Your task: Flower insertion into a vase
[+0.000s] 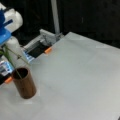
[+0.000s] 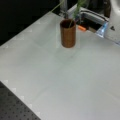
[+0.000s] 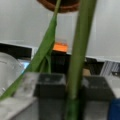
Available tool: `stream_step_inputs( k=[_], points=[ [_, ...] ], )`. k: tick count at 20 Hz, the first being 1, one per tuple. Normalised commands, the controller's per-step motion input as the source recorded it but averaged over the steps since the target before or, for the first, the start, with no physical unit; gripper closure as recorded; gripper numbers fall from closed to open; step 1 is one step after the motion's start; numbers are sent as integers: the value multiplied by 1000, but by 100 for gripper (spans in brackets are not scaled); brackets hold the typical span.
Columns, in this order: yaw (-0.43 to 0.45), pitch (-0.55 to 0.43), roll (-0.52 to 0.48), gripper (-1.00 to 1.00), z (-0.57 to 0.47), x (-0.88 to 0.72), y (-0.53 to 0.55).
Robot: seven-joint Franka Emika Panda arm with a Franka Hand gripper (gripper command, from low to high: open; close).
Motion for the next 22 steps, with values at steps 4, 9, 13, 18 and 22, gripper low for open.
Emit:
stream_step_inputs(
  k=[4, 9, 13, 18, 22],
  points=[
    [54, -60, -189, 100, -170, -411, 109],
    [30, 72, -174, 100, -95, -245, 79],
    [44, 31, -154, 100, -109, -154, -36],
    [39, -18, -129, 100, -112, -247, -102],
    [31, -51, -112, 100, -124, -363, -90]
  ],
)
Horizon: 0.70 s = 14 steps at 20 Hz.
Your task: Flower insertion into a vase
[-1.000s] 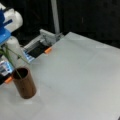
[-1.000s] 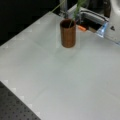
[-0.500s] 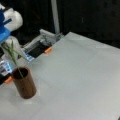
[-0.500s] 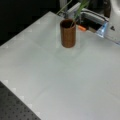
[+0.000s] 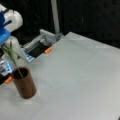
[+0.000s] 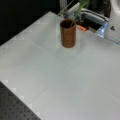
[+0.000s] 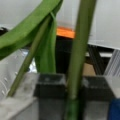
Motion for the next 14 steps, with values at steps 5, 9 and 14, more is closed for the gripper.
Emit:
stream_step_inputs(
  k=[5, 9, 14],
  points=[
    [0, -73, -74, 100, -56, -403, -37],
    [16, -87, -54, 100, -45, -305, 5],
    [44, -90, -47, 100, -98, -232, -11]
  ],
)
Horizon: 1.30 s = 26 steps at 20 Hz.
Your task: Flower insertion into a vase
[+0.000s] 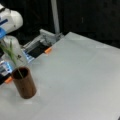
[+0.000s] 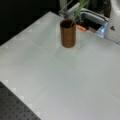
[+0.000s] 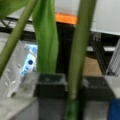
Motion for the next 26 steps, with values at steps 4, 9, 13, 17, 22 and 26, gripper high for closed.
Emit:
stream_step_inputs(
  k=[4, 9, 13, 17, 22, 26],
  points=[
    [49, -43, -66, 100, -142, -190, -52],
    [69, 345, -150, 100, -11, -109, -84],
    [107, 599, -179, 100, 122, 108, -120],
    [100, 653, -109, 100, 228, 312, -131],
    [47, 608, -42, 100, 264, 387, -159],
    [2, 416, 10, 100, 183, 296, -210]
  ],
)
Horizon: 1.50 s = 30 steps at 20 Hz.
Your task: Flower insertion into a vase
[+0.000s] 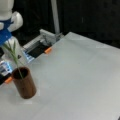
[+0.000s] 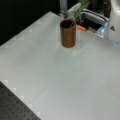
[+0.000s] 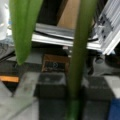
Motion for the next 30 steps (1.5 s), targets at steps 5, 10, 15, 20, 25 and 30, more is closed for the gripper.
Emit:
stream_step_inputs(
  k=[5, 10, 15, 20, 25, 30],
  points=[
    [-4, 268, 16, 100, 140, 151, -191],
    [-26, 555, -92, 100, 106, 123, -181],
    [-51, 442, -101, 100, 92, 249, -152],
    [-188, 570, -233, 100, 75, 288, -107],
    [-151, 504, -227, 100, 55, 356, -67],
    [-115, 360, -178, 100, 57, 288, -86]
  ],
)
